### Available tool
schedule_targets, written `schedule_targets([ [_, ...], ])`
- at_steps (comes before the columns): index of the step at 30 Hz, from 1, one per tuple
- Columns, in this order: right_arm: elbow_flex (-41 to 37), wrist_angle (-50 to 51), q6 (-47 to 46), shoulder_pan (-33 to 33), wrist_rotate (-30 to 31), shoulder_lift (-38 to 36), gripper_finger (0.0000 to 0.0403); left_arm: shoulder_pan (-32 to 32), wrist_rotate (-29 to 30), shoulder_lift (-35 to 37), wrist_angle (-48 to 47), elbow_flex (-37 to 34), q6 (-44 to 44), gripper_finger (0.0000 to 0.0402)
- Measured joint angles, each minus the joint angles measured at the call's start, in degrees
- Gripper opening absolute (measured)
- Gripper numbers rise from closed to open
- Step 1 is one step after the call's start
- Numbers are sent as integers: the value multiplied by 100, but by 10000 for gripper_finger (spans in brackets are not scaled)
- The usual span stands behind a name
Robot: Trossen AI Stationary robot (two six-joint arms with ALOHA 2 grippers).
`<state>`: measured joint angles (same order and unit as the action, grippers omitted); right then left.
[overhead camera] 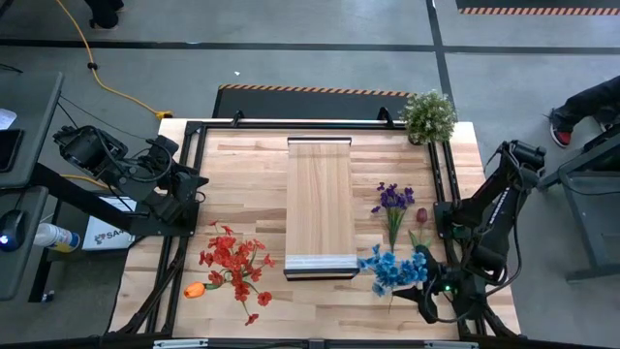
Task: Pick and place flowers into a vace then onto a shelf
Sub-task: Put the blue flowers into the right transparent vase, then put the red flower into the right transparent vase
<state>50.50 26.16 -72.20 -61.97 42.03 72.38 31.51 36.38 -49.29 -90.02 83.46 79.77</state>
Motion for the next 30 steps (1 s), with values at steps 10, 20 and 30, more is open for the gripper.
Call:
schedule_targets([
  [10,0,384,-301,-7,-447,-222,174,0,0,0,0,0,0,321],
  [20,0,494,-647,-7,-1011,-238,174,0,0,0,0,0,-44,321],
  [30,0,546,-901,-230,-1237,-606,177,0,2,0,0,0,-44,321],
])
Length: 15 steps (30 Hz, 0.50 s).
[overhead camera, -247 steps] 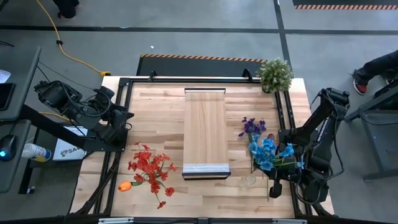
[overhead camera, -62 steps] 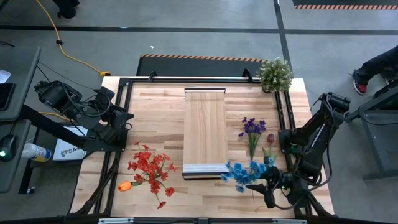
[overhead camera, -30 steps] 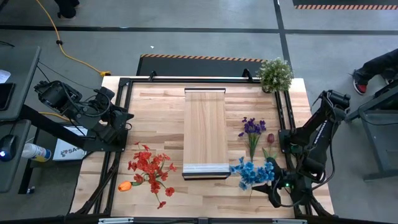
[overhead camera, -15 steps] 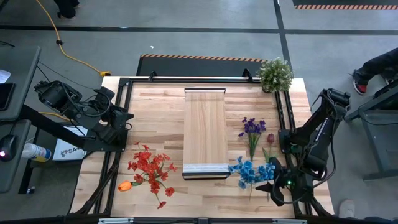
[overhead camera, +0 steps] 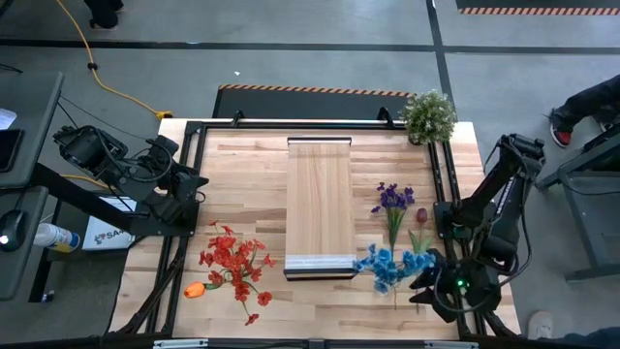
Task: Pick and place flowers into a vace then onto a shelf
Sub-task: Put the red flower into the right transparent vase
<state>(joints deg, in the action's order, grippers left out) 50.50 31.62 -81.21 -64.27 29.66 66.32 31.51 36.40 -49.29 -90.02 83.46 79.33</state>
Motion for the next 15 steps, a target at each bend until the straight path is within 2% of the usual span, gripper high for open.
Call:
schedule_targets([
  [3,0,104,-87,-22,-61,-150,176,0,-1,-1,0,0,0,319],
  [8,0,651,-562,-40,-544,-268,173,0,0,1,0,0,0,321],
  [15,0,702,-590,-40,-565,-268,175,0,0,-58,2,0,0,320],
])
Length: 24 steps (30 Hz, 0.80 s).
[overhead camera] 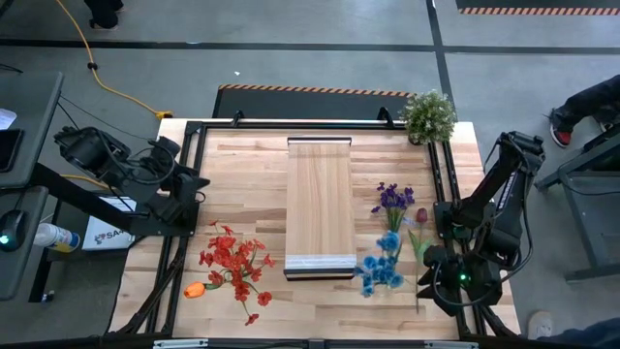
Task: Pick and place flowers into a vace then onto a shelf
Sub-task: Put the red flower into the right transparent vase
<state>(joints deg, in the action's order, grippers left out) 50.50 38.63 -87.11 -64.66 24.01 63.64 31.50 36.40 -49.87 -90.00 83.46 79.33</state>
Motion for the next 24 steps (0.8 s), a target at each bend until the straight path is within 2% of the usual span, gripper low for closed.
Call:
schedule_targets([
  [4,0,97,-233,0,-255,0,172,0,0,-28,-2,0,0,321],
  [13,0,1346,-1389,29,-1500,5,172,0,0,-28,-1,0,-20,321],
  [24,0,1280,-1447,50,-1842,13,173,0,0,-28,0,0,-127,321],
])
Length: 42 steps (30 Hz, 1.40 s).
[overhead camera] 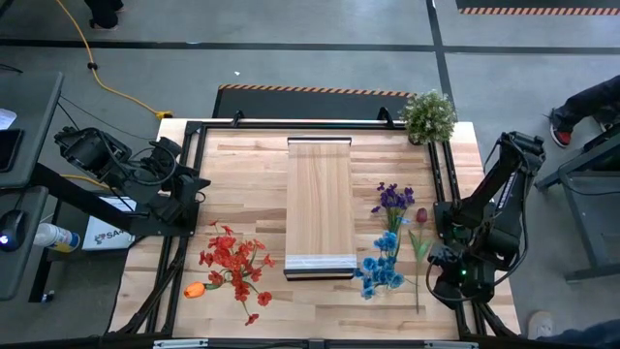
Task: Pick and place flowers into a vace then onto a shelf
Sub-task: Put the red flower into the right transparent vase
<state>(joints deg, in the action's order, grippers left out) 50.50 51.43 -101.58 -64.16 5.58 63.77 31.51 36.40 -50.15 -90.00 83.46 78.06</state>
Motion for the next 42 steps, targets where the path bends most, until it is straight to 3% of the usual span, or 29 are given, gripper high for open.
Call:
schedule_targets([
  [18,0,-868,123,5,128,2,170,-1,0,0,-2,0,0,321],
  [32,0,574,15,812,100,4,158,0,-179,0,-2,0,-192,320],
  [42,0,1408,-527,903,-676,4,158,0,-309,4,-2,0,-196,320],
])
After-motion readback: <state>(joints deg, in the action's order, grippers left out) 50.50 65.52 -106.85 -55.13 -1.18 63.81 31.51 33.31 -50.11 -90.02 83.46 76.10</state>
